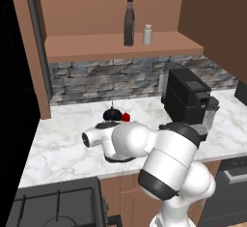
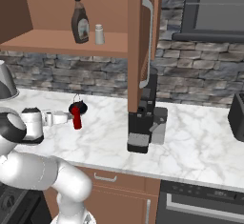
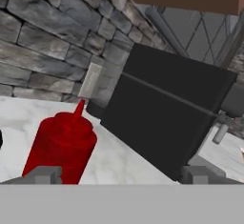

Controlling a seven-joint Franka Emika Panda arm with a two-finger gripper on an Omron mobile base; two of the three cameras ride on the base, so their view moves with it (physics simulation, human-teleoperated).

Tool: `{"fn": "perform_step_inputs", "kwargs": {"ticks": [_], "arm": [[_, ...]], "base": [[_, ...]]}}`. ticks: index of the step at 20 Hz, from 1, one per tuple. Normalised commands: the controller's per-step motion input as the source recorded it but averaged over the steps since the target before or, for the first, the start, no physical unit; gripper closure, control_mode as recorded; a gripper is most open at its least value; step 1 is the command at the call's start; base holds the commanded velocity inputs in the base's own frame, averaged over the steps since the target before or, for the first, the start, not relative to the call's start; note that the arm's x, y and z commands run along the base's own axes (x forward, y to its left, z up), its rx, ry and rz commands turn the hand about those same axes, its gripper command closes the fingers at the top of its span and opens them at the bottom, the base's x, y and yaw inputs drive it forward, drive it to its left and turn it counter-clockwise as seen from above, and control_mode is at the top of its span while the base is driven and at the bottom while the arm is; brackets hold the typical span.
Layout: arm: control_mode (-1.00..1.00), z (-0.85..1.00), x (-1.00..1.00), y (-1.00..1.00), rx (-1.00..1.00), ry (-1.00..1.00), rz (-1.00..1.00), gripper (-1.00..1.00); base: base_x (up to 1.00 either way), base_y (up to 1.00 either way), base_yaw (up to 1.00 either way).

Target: There are various items on the counter. Only move the condiments/shakers into the cabinet.

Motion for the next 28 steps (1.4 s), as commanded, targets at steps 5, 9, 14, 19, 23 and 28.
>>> {"fn": "perform_step_inputs", "kwargs": {"ticks": [5, 9, 14, 19, 23, 28], "arm": [[-1.0, -0.1, 0.11, 0.13, 0.0, 0.0, 0.0, -1.0], [-1.0, -0.04, 0.15, 0.04, 0.0, 0.0, 0.0, -1.0], [-1.0, -0.07, 0.13, 0.01, 0.0, 0.0, 0.0, -1.0], [-1.0, -0.02, 0.04, 0.0, 0.0, 0.0, 0.0, -1.0], [-1.0, 0.0, 0.0, 0.0, 0.0, 0.0, 0.0, -1.0], [-1.0, 0.0, 0.0, 0.0, 0.0, 0.0, 0.0, -1.0]], "base": [[0.0, 0.0, 0.0], [0.0, 0.0, 0.0], [0.0, 0.0, 0.0], [0.0, 0.0, 0.0], [0.0, 0.0, 0.0], [0.0, 0.0, 0.0]]}}
